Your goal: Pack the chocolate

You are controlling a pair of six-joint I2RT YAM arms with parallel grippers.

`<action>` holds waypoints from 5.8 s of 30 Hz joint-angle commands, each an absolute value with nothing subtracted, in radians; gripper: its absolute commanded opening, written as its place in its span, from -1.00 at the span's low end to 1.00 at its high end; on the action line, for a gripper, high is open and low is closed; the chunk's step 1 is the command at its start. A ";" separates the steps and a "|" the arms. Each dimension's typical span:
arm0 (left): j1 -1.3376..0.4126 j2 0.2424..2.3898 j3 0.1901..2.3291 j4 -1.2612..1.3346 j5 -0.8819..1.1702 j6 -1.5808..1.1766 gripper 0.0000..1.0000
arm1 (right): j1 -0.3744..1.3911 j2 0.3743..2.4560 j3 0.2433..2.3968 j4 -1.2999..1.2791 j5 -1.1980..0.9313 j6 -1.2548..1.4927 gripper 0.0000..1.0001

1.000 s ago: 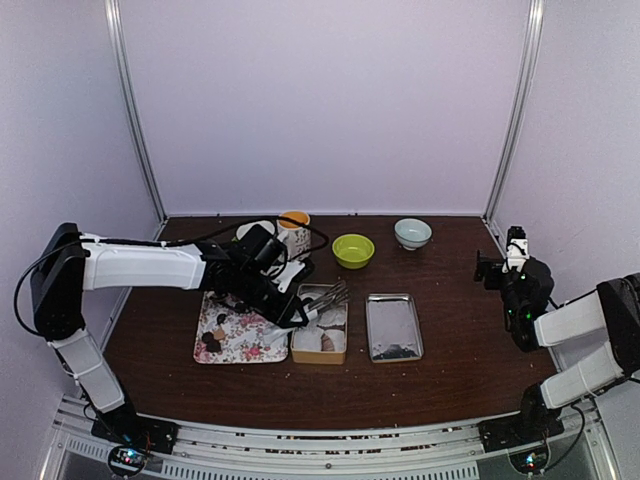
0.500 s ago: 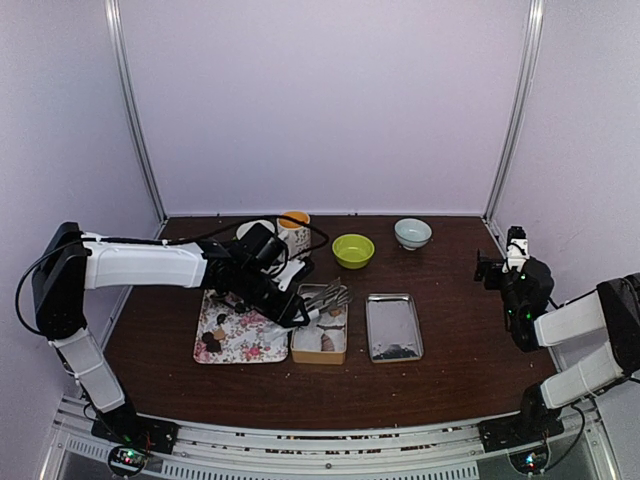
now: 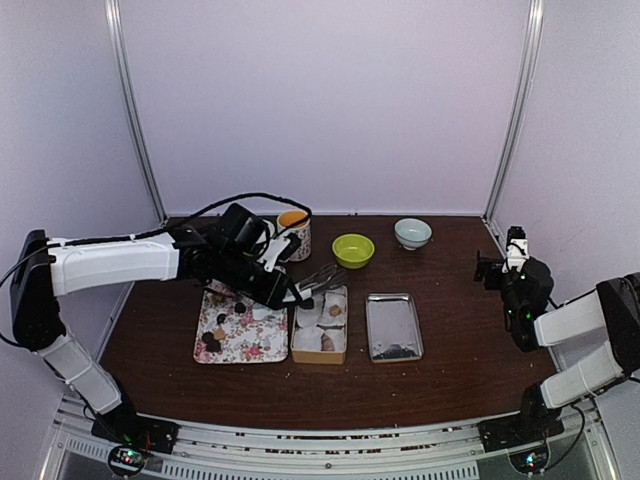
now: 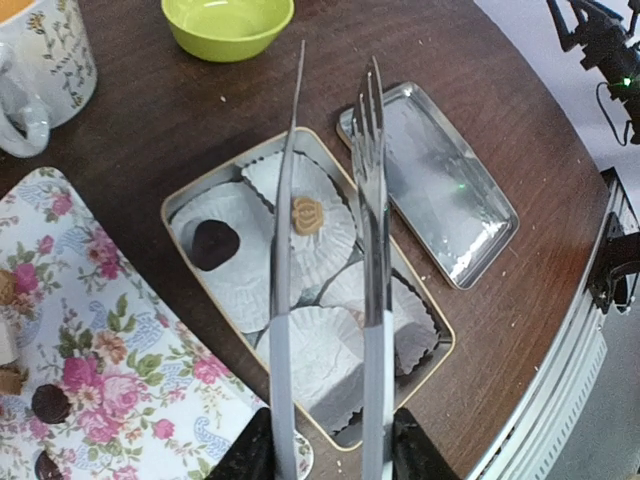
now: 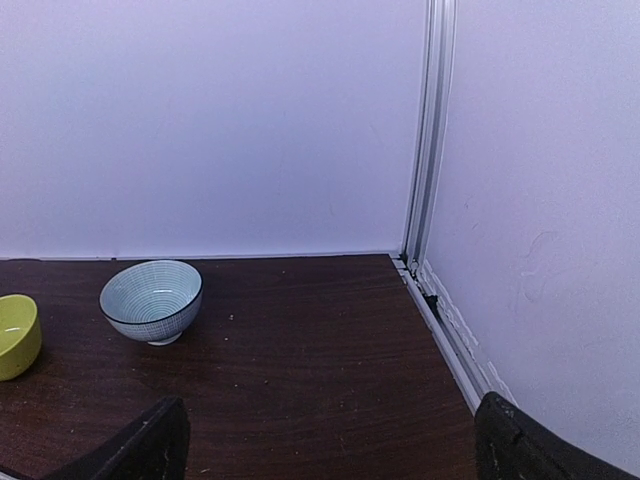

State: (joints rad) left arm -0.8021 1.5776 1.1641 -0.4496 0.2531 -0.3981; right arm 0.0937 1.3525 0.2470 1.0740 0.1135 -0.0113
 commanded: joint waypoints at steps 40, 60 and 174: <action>-0.591 1.308 0.810 -0.490 0.037 -0.552 -0.36 | 0.088 1.358 0.250 1.088 0.133 -0.002 1.00; -0.598 1.307 0.799 -0.521 -0.027 -0.562 -0.32 | 0.088 1.358 0.250 1.088 0.133 -0.002 1.00; -0.805 1.128 0.916 -0.468 0.357 -0.506 -0.45 | 0.088 1.358 0.250 1.087 0.133 -0.001 1.00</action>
